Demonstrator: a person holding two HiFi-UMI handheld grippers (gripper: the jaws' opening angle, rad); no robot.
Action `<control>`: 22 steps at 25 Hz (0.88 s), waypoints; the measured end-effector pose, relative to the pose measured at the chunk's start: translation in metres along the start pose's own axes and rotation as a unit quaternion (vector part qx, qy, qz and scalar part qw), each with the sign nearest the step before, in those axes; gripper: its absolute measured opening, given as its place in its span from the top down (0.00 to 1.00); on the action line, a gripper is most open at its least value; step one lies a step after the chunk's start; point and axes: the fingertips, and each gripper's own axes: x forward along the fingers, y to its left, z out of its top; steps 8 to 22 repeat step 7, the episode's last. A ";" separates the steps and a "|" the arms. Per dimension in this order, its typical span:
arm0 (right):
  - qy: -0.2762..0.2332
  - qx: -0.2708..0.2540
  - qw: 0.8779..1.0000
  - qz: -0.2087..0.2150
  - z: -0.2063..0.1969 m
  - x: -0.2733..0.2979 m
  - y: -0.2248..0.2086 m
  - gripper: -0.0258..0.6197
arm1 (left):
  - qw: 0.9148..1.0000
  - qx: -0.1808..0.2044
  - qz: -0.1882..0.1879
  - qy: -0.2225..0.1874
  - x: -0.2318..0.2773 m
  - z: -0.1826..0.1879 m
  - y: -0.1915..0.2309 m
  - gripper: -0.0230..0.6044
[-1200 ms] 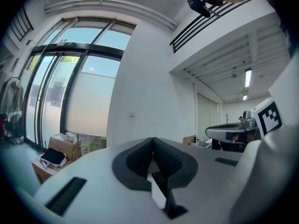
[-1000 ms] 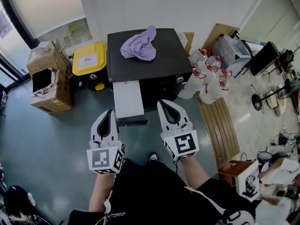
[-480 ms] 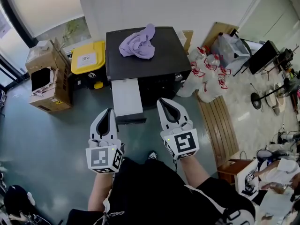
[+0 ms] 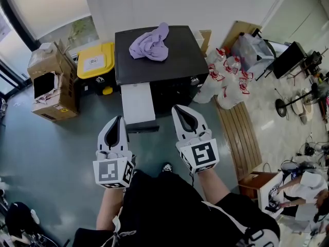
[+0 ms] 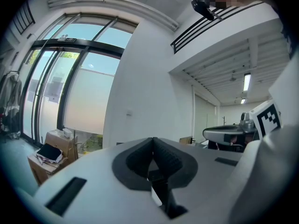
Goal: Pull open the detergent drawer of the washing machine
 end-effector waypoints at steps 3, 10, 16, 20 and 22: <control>-0.002 0.002 1.000 -0.001 -0.001 -0.002 -0.002 0.95 | 1.000 0.000 -0.001 0.000 0.000 -0.002 -0.003 0.93; -0.003 0.002 1.000 -0.002 -0.001 -0.003 -0.006 0.95 | 1.000 0.000 0.000 0.000 0.002 -0.001 -0.006 0.93; -0.003 0.002 1.000 -0.002 -0.001 -0.003 -0.006 0.95 | 1.000 0.000 0.000 0.000 0.002 -0.001 -0.006 0.93; -0.003 0.002 1.000 -0.002 -0.001 -0.003 -0.006 0.95 | 1.000 0.000 0.000 0.000 0.002 -0.001 -0.006 0.93; -0.003 0.002 1.000 -0.002 -0.001 -0.003 -0.006 0.95 | 1.000 0.000 0.000 0.000 0.002 -0.001 -0.006 0.93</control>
